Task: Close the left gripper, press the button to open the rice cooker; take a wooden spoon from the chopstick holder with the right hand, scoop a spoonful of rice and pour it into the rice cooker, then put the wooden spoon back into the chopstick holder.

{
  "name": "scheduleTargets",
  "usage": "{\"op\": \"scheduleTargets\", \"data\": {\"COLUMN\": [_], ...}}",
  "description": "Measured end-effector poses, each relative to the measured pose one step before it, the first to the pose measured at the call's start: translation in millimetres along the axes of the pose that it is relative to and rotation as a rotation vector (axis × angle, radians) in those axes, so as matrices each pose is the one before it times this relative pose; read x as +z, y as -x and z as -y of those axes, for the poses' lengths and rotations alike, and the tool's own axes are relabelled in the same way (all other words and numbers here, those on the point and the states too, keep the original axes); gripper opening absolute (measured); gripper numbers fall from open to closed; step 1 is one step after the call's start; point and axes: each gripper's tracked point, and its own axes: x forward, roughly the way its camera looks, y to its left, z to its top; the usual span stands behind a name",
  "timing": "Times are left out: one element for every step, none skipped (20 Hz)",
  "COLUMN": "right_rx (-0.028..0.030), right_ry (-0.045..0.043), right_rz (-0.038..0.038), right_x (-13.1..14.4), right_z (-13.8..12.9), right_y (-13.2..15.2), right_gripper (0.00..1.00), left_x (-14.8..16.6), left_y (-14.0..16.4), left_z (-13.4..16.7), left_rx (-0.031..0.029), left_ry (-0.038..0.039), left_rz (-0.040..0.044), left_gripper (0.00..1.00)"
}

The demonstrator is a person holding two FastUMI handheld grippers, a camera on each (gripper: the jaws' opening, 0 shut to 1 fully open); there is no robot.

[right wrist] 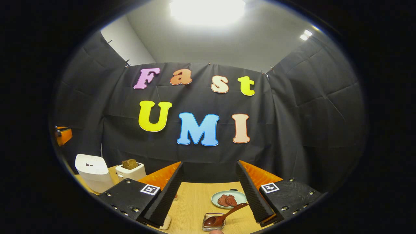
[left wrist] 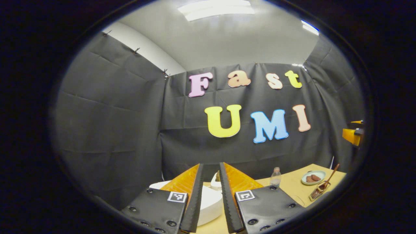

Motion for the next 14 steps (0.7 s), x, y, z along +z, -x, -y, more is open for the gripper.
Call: {"op": "scheduleTargets", "data": {"right_rx": [0.00057,-0.00047,-0.00756,-0.01087,-0.00820,-0.00154,0.00122,-0.00004,-0.00740,-0.00859,-0.00732,-0.00497,-0.00630,-0.00868], "right_ry": [-0.00630,-0.00301,0.00464,0.01089,0.01329,0.00667,-0.00114,-0.00255,-0.00165,-0.00124,-0.00006,0.00224,0.00453,0.00628], "right_rz": [0.00388,0.00567,0.00525,0.00542,-0.00012,-0.00307,-0.00301,-0.00361,-0.00203,-0.00094,-0.00138,-0.00368,-0.00397,-0.00117], "right_x": [1.60,0.35,1.09,-0.23,-0.79,-1.27,-0.63,-0.26,-0.05,-0.49,0.41,-0.66,-0.83,-0.23], "right_z": [-1.68,-1.80,-0.09,0.91,-0.50,-2.68,-2.37,-1.83,0.11,0.22,-0.63,-1.28,-0.73,0.44], "right_y": [0.51,-0.25,0.38,-0.89,-0.12,1.35,0.79,1.62,0.55,1.52,2.61,2.14,2.34,2.32], "right_gripper": [0.97,0.97,0.93,0.97,0.97,0.97,0.97,0.97,0.97,0.97,0.97,0.97,0.97,0.97], "left_x": [-2.53,-0.41,-3.29,-2.86,-0.77,-4.31,-4.22,-5.08,-2.71,-4.07,-3.53,-4.30,-4.12,-4.31], "left_y": [-5.76,-2.02,-2.16,-1.40,-1.02,-1.69,-2.61,-4.33,-3.48,-4.17,-4.46,-5.14,-5.84,-6.05], "left_z": [-11.24,-2.73,-1.65,-9.43,-0.99,-1.88,-2.77,-0.44,-1.40,-1.03,-2.68,-2.77,-2.82,-3.24], "left_rx": [0.02968,0.00194,0.00279,0.02251,-0.00765,-0.00014,-0.00621,-0.00690,-0.01226,-0.01028,-0.00803,-0.00645,-0.00358,-0.00144], "left_ry": [-0.00319,0.00240,0.00244,-0.00153,-0.00024,-0.00054,0.00364,0.00603,0.00446,-0.00124,-0.00432,-0.00546,-0.00300,0.00232], "left_rz": [0.00881,-0.00336,-0.00660,-0.00160,-0.00681,-0.01086,-0.01305,-0.01129,-0.00947,-0.00878,-0.00673,-0.00682,-0.00627,-0.00863], "left_gripper": [0.26,0.19,0.11,0.11,0.09,0.09,0.06,0.12,0.12,0.12,0.09,0.08,0.11,0.11]}}
